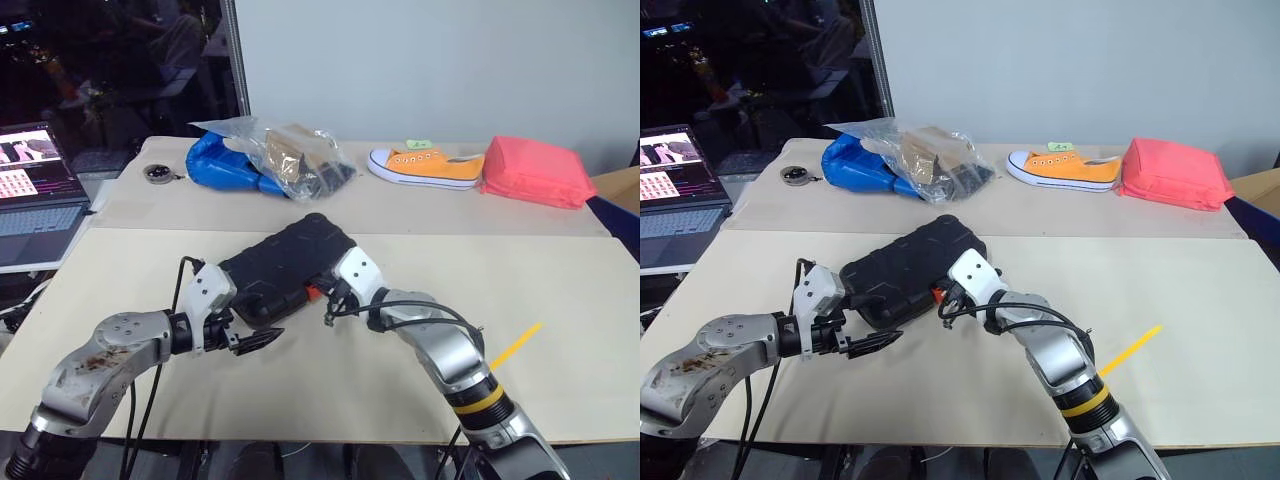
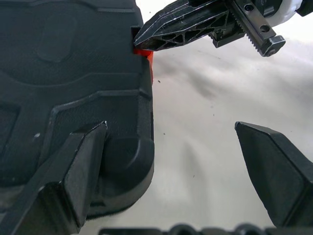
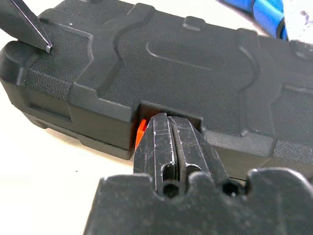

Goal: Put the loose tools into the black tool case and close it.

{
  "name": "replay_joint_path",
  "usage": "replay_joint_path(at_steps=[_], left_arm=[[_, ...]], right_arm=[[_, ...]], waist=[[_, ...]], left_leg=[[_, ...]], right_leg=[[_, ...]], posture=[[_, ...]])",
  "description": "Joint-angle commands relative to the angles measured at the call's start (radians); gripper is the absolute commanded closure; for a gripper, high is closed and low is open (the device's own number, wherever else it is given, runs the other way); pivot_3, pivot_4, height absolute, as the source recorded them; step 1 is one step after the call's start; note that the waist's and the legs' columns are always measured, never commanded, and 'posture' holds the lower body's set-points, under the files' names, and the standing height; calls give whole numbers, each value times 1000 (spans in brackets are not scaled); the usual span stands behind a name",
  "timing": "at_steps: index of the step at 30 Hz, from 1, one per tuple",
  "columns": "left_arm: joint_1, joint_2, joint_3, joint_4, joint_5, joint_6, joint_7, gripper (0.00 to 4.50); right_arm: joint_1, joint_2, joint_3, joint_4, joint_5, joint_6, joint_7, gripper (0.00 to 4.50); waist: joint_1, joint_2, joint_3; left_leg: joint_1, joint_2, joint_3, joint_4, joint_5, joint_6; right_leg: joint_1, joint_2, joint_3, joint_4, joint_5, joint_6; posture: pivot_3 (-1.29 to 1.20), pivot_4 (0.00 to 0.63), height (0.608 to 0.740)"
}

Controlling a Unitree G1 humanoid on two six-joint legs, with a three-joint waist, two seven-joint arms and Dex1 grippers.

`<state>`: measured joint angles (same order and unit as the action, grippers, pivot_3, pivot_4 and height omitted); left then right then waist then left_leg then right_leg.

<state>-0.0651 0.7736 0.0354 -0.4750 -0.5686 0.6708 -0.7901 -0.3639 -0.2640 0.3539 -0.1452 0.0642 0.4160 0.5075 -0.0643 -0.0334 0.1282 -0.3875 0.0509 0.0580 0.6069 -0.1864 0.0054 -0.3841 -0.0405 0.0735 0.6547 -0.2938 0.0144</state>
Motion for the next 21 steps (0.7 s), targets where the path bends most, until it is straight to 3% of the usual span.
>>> replay_joint_path(at_steps=[1, 2, 6, 9, 13, 16, 21], left_arm=[[45, -63, 23, -44, 30, -118, 22, 0], [54, -79, 47, -61, 8, -126, 23, 0], [130, -99, 185, -153, -197, -50, 11, 0], [252, -81, 322, -216, -296, -22, 6, 0], [457, -62, 485, -259, -307, -36, -42, 0], [579, -63, 565, -261, -285, -62, -78, 0], [643, -64, 593, -231, -240, -109, -107, 0]], right_arm=[[74, -13, -107, -66, 153, -134, 120, 4479], [96, -38, -154, -119, 223, -133, 176, 4479], [201, -210, -282, -277, 354, -84, 312, 3473], [334, -377, -430, -382, 462, -27, 411, 2378], [508, -520, -650, -394, 539, -29, 525, 1011], [601, -549, -780, -360, 557, -66, 578, 47], [684, -541, -850, -282, 507, -157, 626, 47]], waist=[[3, 1, 1], [5, 2, 2], [21, 3, 5], [27, 4, 5], [26, 4, 6], [25, 4, 6], [41, 4, 8]], left_leg=[[-3, 0, 1, 0, 0, 0], [-6, -1, 2, 0, 1, 1], [-20, -2, 2, 3, 1, 3], [-24, -2, 1, 1, -3, 5], [-23, -3, 1, 3, -10, 3], [-19, -3, 1, 3, -10, 3], [-16, -3, 2, 6, -10, 4]], right_leg=[[0, -1, 0, 0, 0, 0], [-2, -1, 0, 0, 2, -3], [-10, 0, -3, -1, 2, 0], [-10, -1, -4, -8, 0, 2], [-6, -2, -4, -10, -4, 3], [-3, -2, -4, -12, -4, 3], [-1, -2, -5, -11, -7, -3]], posture=[[0, 150, 740], [0, 150, 740], [0, 150, 740], [0, 150, 740], [0, 150, 740], [0, 150, 740], [0, 150, 740]])
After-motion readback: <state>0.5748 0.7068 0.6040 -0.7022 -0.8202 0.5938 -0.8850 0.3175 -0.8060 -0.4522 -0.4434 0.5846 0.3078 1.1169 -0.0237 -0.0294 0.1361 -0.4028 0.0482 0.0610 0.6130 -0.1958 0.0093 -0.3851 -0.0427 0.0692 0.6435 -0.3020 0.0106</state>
